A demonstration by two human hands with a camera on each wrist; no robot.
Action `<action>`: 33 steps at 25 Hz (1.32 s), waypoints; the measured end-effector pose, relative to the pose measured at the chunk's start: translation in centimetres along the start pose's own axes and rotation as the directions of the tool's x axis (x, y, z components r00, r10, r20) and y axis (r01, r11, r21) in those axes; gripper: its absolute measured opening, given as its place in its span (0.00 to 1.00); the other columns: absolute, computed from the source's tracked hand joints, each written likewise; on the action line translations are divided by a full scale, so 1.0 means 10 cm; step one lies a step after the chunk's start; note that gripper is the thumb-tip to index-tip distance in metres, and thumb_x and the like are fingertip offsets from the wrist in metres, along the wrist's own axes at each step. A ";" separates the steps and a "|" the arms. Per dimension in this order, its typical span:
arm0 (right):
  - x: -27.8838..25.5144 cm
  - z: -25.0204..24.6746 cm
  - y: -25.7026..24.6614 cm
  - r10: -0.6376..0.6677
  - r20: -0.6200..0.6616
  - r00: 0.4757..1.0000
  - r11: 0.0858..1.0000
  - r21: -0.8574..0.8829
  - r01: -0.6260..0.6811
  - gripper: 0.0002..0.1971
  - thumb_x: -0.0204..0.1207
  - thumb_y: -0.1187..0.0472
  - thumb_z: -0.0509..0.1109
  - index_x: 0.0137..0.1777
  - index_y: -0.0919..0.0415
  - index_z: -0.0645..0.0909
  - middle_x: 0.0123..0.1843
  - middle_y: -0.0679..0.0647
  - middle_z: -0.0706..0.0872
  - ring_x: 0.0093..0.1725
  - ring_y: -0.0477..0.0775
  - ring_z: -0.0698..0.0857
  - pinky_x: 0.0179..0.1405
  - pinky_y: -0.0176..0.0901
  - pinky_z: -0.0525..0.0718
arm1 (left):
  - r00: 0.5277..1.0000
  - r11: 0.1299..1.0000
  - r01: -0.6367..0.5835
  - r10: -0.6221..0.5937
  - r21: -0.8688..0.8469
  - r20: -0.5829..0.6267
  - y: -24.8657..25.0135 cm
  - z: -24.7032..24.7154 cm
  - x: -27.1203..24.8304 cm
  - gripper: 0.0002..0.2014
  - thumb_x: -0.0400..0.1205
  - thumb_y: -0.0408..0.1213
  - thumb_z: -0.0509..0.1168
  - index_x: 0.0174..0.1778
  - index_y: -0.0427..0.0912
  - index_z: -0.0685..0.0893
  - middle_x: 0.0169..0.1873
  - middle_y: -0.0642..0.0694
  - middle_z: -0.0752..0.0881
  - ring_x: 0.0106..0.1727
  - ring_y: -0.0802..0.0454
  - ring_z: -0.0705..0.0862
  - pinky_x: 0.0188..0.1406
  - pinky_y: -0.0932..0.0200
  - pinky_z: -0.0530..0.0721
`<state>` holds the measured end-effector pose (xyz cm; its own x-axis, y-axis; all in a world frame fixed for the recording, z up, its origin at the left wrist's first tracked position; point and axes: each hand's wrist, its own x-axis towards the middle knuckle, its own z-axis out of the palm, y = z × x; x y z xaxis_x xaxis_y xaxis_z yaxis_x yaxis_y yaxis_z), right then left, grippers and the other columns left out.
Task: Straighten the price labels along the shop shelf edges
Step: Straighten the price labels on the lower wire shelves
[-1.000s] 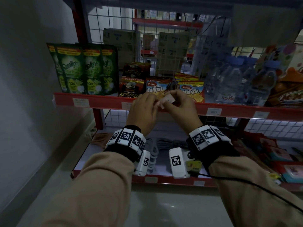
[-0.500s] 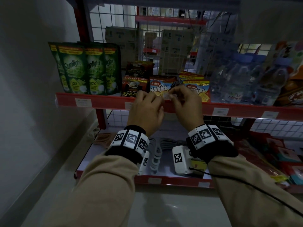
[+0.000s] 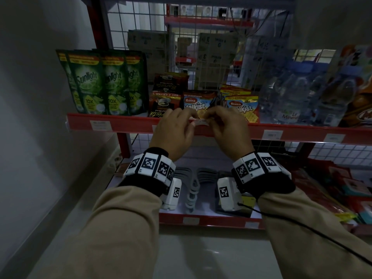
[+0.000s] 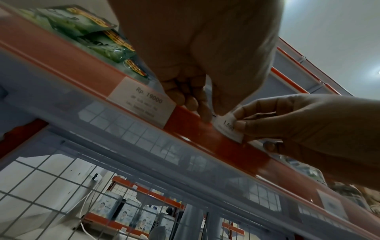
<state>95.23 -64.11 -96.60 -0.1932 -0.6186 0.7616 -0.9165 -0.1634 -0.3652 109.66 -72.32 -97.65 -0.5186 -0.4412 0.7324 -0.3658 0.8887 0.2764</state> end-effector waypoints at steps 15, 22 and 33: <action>0.00 -0.07 0.01 -0.012 0.201 0.980 0.987 -0.157 0.045 0.05 0.73 0.66 0.72 0.48 0.64 0.84 0.49 0.62 0.79 0.50 0.61 0.79 0.50 0.52 0.78 | 0.999 0.979 -0.021 0.013 0.205 0.044 0.05 0.01 -0.03 0.09 0.76 0.37 0.65 0.50 0.39 0.82 0.44 0.42 0.79 0.49 0.43 0.73 0.44 0.51 0.72; 0.03 -0.05 0.00 0.020 0.282 0.959 0.957 -0.282 0.063 0.07 0.78 0.62 0.69 0.51 0.63 0.86 0.52 0.63 0.80 0.56 0.65 0.76 0.55 0.56 0.76 | 0.994 0.959 -0.021 -0.009 0.282 0.108 0.06 0.00 -0.01 0.10 0.81 0.39 0.61 0.52 0.38 0.82 0.50 0.41 0.79 0.53 0.42 0.73 0.47 0.49 0.72; -0.02 -0.11 0.01 0.014 0.254 0.967 0.965 -0.258 0.054 0.08 0.75 0.64 0.70 0.53 0.63 0.82 0.51 0.62 0.80 0.55 0.63 0.75 0.52 0.52 0.73 | 0.996 0.951 -0.039 0.015 0.305 0.082 0.06 0.02 -0.01 0.10 0.80 0.38 0.61 0.54 0.40 0.79 0.49 0.41 0.79 0.51 0.42 0.73 0.47 0.50 0.71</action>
<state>94.80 -63.21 -96.21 -0.1104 -0.7959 0.5952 -0.9849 0.0074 -0.1728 109.39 -71.78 -97.68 -0.5859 -0.4368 0.6826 -0.5636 0.8249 0.0442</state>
